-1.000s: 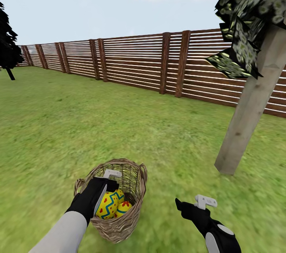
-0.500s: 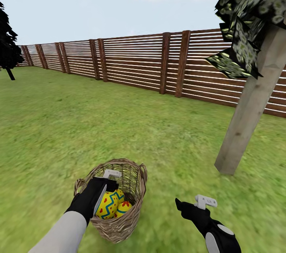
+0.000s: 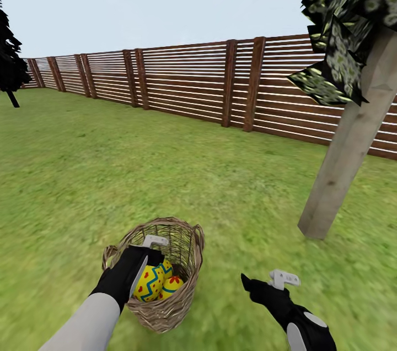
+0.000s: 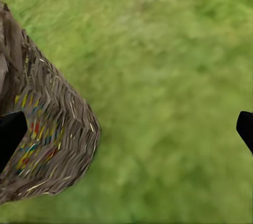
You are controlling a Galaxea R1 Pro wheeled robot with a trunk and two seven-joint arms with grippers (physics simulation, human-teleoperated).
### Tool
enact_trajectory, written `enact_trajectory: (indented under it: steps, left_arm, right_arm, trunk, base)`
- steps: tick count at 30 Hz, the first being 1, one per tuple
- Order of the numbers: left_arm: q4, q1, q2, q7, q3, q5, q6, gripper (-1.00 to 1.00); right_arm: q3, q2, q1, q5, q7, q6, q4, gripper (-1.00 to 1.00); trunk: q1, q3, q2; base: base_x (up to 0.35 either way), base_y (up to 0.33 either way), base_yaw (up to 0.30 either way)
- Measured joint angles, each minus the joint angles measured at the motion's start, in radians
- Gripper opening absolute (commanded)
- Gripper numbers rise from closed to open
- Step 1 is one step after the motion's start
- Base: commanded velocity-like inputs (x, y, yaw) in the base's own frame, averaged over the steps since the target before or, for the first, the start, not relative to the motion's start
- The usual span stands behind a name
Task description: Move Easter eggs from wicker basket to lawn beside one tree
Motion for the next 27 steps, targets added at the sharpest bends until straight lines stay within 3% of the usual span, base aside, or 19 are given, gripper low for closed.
enact_trajectory:
  steps: [4,5,8,11,15,20,27]
  left_arm:
    - [0.0,0.0,0.0,0.0,-0.001,0.0,0.0,1.0]
    - [0.0,0.0,0.0,0.0,-0.001,0.0,0.0,1.0]
    - [0.0,0.0,0.0,0.0,-0.001,0.0,0.0,1.0]
    - [0.0,0.0,0.0,0.0,-0.001,0.0,0.0,1.0]
    - [0.0,0.0,0.001,0.0,-0.006,0.0,-0.001,1.0]
    - [0.001,0.001,0.0,0.003,-0.064,0.002,-0.002,1.0]
    - [0.001,0.001,0.002,0.005,-0.09,0.001,-0.002,1.0]
  right_arm:
    - [-0.078,-0.005,0.0,-0.007,0.177,0.0,0.0,1.0]
    - [-0.123,-0.006,0.0,-0.005,0.265,0.003,0.0,1.0]
    - [-0.199,-0.007,0.001,-0.003,0.399,0.006,0.0,1.0]
    - [-0.237,-0.008,0.001,-0.002,0.459,0.007,0.0,1.0]
    - [-0.256,-0.009,0.001,-0.002,0.487,0.009,0.0,1.0]
    - [-0.263,-0.009,0.001,-0.002,0.498,0.011,0.0,1.0]
    - [-0.264,-0.008,0.001,-0.002,0.5,0.013,0.0,1.0]
  trunk:
    - [0.0,0.0,0.0]
    - [0.0,0.0,0.0]
    - [0.0,0.0,0.0]
    - [0.0,0.0,0.0]
    - [0.0,-0.004,0.0]
    - [0.003,-0.023,-0.001]
    - [0.003,-0.023,-0.001]
  base:
    - [0.0,0.0,0.0]
    - [0.0,0.0,0.0]
    - [0.0,0.0,0.0]
    - [0.0,0.0,0.0]
    - [0.0,0.0,0.0]
    - [0.0,0.0,0.0]
    - [0.0,0.0,0.0]
